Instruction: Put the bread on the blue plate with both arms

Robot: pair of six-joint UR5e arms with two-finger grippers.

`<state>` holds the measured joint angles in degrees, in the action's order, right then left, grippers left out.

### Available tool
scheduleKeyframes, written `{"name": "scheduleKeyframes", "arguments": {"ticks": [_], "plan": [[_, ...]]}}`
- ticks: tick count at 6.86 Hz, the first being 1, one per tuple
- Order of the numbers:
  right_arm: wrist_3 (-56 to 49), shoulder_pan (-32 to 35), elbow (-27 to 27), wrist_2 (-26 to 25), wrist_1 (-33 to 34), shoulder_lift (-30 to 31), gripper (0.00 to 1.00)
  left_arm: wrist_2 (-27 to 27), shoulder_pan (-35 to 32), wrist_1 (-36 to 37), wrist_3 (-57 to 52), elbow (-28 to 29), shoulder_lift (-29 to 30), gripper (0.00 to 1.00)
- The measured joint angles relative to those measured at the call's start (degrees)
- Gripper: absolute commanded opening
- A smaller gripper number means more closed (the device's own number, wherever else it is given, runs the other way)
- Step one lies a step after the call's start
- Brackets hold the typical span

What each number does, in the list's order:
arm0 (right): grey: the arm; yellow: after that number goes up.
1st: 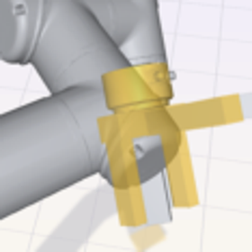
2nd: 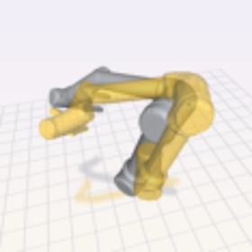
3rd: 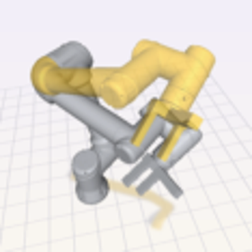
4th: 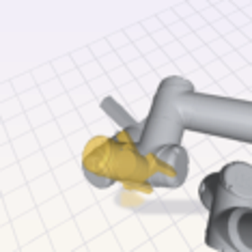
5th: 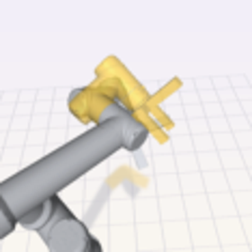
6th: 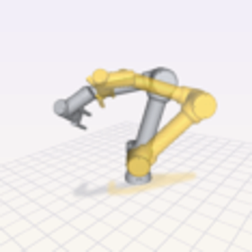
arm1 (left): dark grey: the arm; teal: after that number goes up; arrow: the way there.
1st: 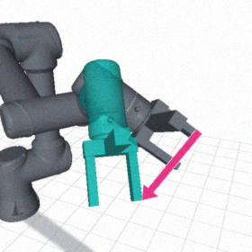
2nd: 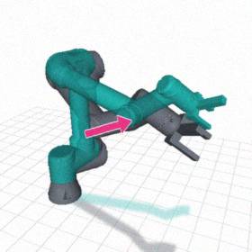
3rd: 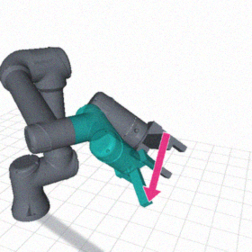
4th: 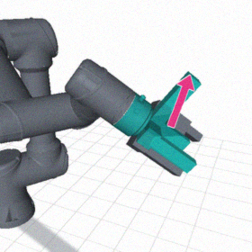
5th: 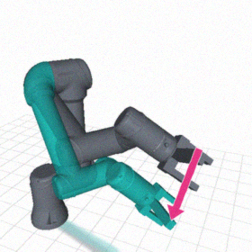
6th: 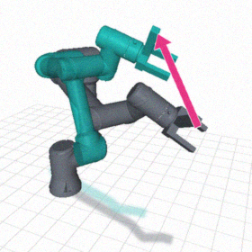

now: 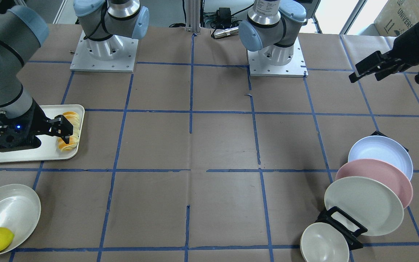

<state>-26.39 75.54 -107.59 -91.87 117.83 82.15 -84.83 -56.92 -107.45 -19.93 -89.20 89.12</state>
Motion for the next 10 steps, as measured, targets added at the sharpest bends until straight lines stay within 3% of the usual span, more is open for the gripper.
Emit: {"name": "scheduleKeyframes", "arguments": {"ticks": [3, 5, 7, 8, 9, 10], "plan": [[-8.3, -3.5, -14.9, 0.1, 12.9, 1.8, 0.95, 0.4, 11.8, -0.3, -12.8, 4.7, 11.6, 1.00], [-11.7, -6.0, -20.9, 0.3, 18.4, 2.0, 0.94, 0.5, 13.6, -0.4, -17.7, 15.3, 25.6, 1.00], [-12.9, -6.8, -22.5, 0.3, 19.6, 2.0, 0.94, 0.5, 12.9, -0.9, -19.7, 26.9, 38.7, 0.98], [-13.4, -7.2, -23.0, 0.3, 20.0, 2.0, 0.92, 0.5, 12.0, -1.2, -20.9, 30.0, 42.6, 0.97], [-14.1, -7.9, -23.4, 0.4, 20.5, 1.9, 0.88, 0.5, 11.1, -1.2, -21.8, 31.3, 44.8, 0.97], [-14.6, -8.3, -23.7, 0.4, 21.1, 1.8, 0.75, 0.4, 10.2, -1.1, -22.3, 31.9, 46.2, 0.95]]}}
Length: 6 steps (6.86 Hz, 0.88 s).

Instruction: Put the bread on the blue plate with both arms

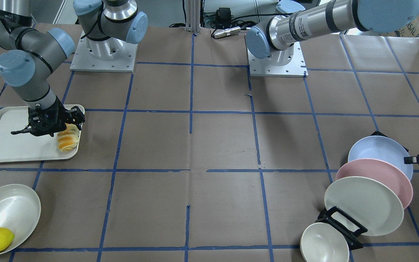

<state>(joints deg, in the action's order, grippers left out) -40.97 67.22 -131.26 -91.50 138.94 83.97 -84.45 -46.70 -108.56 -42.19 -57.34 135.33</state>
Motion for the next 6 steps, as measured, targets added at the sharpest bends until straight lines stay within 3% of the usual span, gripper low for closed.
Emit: {"name": "scheduleKeyframes", "arguments": {"ticks": [2, 4, 6], "plan": [[-0.3, -0.2, -0.3, 0.1, 1.3, -1.0, 0.13, -0.1, -0.7, 0.4, -0.6, 0.3, 2.0, 0.90], [-0.3, -0.2, -0.5, -0.1, 2.3, -2.4, 0.08, -0.4, -0.9, 0.4, -1.5, 0.3, 2.7, 0.60], [-0.1, -0.2, -0.1, -0.3, 2.5, -1.9, 0.09, -0.9, -0.9, 0.4, -1.8, 0.3, 3.1, 0.22]]}}
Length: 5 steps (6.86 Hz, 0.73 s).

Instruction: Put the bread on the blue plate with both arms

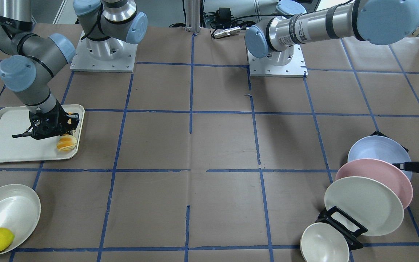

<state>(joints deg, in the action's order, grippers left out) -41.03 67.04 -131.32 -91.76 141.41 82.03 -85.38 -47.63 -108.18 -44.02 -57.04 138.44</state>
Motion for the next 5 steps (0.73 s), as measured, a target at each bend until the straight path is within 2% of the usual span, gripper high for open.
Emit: {"name": "scheduleKeyframes", "arguments": {"ticks": [1, 2, 3, 5], "plan": [[0.1, 0.0, 0.4, 0.2, -0.2, 1.2, 0.09, -0.8, 0.0, 0.0, -0.1, 0.0, 0.0, 0.09], [0.3, -0.1, 1.2, 0.1, -2.0, 3.3, 0.09, -1.4, 0.0, 0.0, -0.1, 0.1, 0.1, 0.04], [0.4, -0.1, 2.5, 0.0, -6.4, 6.5, 0.09, -1.7, 0.1, 0.0, -0.2, 0.2, 0.0, 0.03], [0.6, 0.1, 8.5, -0.4, -21.0, 14.1, 0.05, -1.6, 0.2, -0.4, -0.6, 1.1, -0.7, 0.03]]}}
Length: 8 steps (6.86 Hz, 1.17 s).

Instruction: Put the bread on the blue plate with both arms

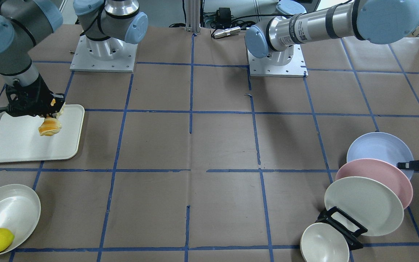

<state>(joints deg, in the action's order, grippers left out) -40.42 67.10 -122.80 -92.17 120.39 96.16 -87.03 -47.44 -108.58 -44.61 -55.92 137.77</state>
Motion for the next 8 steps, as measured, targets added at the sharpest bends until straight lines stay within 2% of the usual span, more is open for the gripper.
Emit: {"name": "scheduleKeyframes", "arguments": {"ticks": [2, 4, 6, 8], "plan": [[-0.1, 0.1, 10.2, -0.4, -14.1, 2.6, 0.03, -0.2, 0.3, -2.8, -0.2, 1.3, -3.0, 0.03], [0.5, 0.4, 20.0, -0.2, -24.4, 2.5, 0.04, -0.3, 0.6, -7.1, -0.2, 1.5, -8.1, 0.03], [3.6, 0.8, 26.2, -0.3, -29.5, 0.2, 0.04, -0.5, 0.5, -12.0, 0.1, 0.5, -14.1, 0.04], [11.9, 4.2, 32.3, -0.3, -33.7, -2.8, 0.04, -0.4, -0.9, -16.3, 2.1, -0.7, -20.2, 0.02]]}}
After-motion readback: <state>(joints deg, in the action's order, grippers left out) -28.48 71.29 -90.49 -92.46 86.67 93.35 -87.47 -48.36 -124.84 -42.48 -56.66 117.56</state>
